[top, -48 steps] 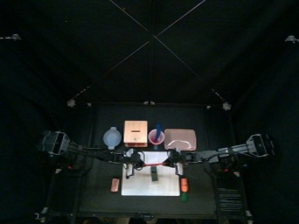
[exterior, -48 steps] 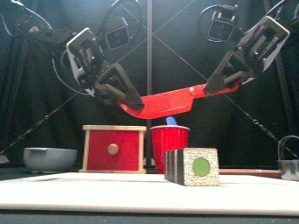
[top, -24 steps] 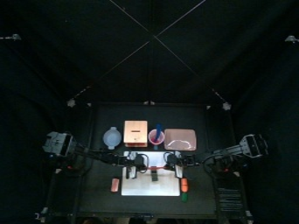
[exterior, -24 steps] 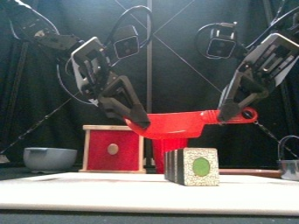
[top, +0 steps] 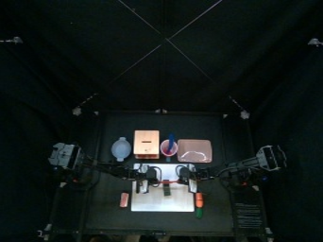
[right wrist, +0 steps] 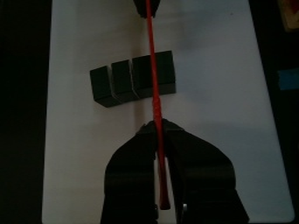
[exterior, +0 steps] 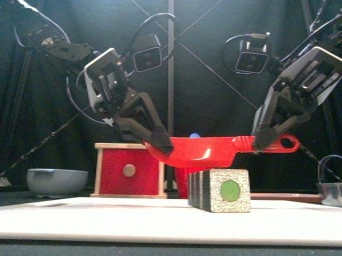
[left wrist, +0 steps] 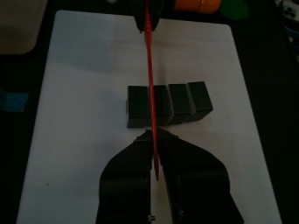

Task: Place sushi on board then cut the sushi with the knife then place the pieces on the plate
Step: Cut the sushi into 4 pieces

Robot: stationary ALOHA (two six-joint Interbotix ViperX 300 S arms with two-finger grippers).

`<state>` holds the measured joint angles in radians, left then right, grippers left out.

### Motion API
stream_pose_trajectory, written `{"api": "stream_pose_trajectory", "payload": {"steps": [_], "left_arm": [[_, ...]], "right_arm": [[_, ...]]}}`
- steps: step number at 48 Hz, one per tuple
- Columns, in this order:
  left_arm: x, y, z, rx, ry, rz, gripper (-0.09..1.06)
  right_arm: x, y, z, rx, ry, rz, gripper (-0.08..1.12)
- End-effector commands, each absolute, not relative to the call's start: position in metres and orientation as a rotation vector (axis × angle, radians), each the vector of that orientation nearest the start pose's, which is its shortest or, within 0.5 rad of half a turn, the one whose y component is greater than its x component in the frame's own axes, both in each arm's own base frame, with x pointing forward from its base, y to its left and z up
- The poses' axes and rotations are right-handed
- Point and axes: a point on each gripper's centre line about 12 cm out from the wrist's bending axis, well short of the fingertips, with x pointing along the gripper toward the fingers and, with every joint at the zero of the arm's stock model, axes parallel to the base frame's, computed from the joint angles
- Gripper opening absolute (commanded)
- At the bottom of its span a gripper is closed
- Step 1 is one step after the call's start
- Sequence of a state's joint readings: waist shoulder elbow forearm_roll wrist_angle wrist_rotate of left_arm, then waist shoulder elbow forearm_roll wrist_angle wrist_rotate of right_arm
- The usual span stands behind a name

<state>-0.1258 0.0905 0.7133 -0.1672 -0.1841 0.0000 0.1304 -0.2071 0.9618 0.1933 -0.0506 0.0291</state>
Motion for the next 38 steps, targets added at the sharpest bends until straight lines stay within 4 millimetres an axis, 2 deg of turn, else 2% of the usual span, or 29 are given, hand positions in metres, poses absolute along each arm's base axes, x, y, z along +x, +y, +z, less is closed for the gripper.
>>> {"api": "stream_pose_trajectory", "payload": {"steps": [1, 38], "left_arm": [[0.3968, -0.0470, 0.1481, -0.118, 0.584, -0.044, 0.46], [0.3979, -0.0471, 0.1390, -0.117, 0.607, -0.041, 0.46]], "right_arm": [[0.3051, 0.0374, 0.1574, 0.164, 0.691, 0.036, 0.32], [0.3043, 0.0301, 0.1533, 0.167, 0.727, 0.015, 0.32]]}}
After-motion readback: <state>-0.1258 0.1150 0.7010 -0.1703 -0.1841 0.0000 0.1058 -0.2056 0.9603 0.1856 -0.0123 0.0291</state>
